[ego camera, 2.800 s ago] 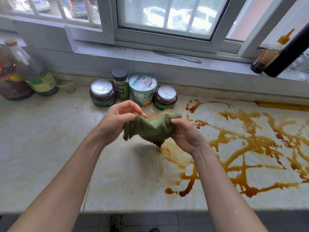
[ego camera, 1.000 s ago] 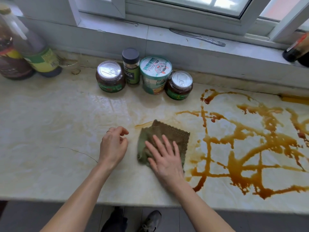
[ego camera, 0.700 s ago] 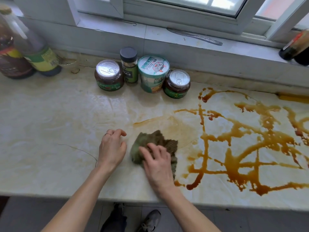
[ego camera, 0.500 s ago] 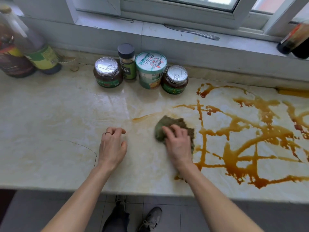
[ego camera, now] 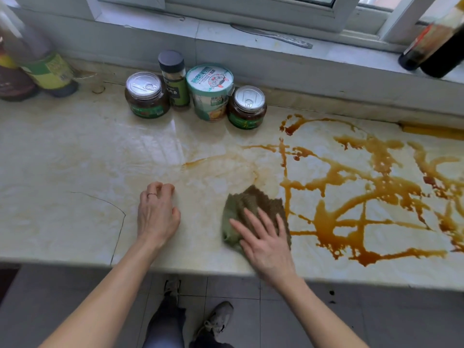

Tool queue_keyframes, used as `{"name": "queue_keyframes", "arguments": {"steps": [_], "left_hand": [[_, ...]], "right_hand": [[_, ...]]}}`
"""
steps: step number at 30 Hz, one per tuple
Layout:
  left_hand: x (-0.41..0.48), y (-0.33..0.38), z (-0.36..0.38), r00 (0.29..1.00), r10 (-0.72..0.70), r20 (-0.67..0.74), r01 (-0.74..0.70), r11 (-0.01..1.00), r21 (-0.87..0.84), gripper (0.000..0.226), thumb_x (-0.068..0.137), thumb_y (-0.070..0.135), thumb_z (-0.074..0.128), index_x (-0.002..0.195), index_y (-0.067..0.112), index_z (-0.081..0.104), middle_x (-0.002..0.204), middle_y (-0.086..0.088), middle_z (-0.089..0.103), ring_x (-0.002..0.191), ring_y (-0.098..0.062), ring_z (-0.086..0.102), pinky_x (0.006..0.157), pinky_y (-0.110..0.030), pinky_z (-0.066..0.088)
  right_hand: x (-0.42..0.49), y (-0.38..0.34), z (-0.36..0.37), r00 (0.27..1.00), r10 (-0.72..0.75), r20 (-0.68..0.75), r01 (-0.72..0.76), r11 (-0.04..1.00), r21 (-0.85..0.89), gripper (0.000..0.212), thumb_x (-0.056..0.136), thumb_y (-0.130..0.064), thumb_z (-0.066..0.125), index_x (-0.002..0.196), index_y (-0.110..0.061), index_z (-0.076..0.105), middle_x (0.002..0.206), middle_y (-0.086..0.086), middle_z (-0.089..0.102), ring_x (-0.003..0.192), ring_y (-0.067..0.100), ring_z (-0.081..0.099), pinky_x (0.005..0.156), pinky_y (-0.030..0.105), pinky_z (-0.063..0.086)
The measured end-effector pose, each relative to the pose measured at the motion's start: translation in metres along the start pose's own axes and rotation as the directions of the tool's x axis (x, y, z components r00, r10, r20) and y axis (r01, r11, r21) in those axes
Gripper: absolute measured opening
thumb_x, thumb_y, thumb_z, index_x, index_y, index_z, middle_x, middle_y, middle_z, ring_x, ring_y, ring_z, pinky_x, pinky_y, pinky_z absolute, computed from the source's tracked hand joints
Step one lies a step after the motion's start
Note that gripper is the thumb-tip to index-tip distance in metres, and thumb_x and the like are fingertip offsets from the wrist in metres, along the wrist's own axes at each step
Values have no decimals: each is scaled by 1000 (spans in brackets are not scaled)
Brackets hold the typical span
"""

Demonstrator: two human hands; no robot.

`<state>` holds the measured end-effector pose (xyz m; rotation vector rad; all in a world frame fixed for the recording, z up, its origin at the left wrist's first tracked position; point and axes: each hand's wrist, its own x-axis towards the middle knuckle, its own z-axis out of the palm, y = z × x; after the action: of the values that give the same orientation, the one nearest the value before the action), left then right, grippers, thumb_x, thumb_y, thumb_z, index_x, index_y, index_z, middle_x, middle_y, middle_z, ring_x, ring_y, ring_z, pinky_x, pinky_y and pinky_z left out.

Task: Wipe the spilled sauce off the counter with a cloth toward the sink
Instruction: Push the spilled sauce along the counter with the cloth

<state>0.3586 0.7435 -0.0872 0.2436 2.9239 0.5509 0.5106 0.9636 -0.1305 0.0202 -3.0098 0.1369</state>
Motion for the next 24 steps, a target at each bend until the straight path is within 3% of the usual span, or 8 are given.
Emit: {"name": "queue_keyframes", "arguments": {"steps": [4,9,12,14,16,18,24], "left_hand": [[-5,3,3,1000,-2,30,1,999,40,48,81,10,56,127,10,43,136,-16,34,120,-36,36,100,-42,37],[-5,6,7,998,-17,64,13,998,57,43,85,10,51,127,10,40,143,-20,28,130,-39,29,110,-43,29],[-8,5,8,997,8,73,-13,998,69,44,88,11,49,130,10,38,146,-22,25,136,-40,24,113,-44,25],[-9,2,6,996,23,89,-30,997,77,47,90,12,48,134,12,34,149,-21,22,139,-38,20,113,-44,25],[-8,1,3,994,23,109,-32,996,82,49,91,15,49,137,14,32,151,-19,19,141,-35,19,113,-43,25],[-7,1,2,993,21,118,-29,997,70,51,91,15,49,138,14,31,152,-17,18,141,-34,18,113,-43,26],[-5,-1,1,989,16,146,-30,995,92,53,93,19,46,143,17,29,154,-15,16,142,-33,16,115,-41,24]], "right_hand": [[15,23,-4,974,225,29,-226,972,57,51,96,-43,34,146,-39,36,152,4,39,140,33,32,114,56,23],[-6,-16,2,999,38,27,-40,998,58,52,96,-46,39,147,-39,37,152,3,39,139,33,34,112,56,24],[6,1,0,997,-13,70,9,999,46,52,97,-51,34,148,-42,31,154,0,35,142,29,30,114,55,21],[21,26,-1,991,99,94,-103,994,33,52,97,-52,28,148,-41,28,156,0,31,144,27,25,116,53,16],[31,45,-4,963,260,71,-264,963,60,53,97,-50,28,147,-35,35,153,5,36,141,31,29,116,53,17],[32,41,-5,944,326,40,-329,940,90,53,96,-48,31,145,-30,41,150,9,39,137,34,33,116,52,20],[48,-29,4,994,82,65,-87,994,68,52,94,-51,37,145,-37,39,153,3,34,130,29,34,107,47,29]]}}
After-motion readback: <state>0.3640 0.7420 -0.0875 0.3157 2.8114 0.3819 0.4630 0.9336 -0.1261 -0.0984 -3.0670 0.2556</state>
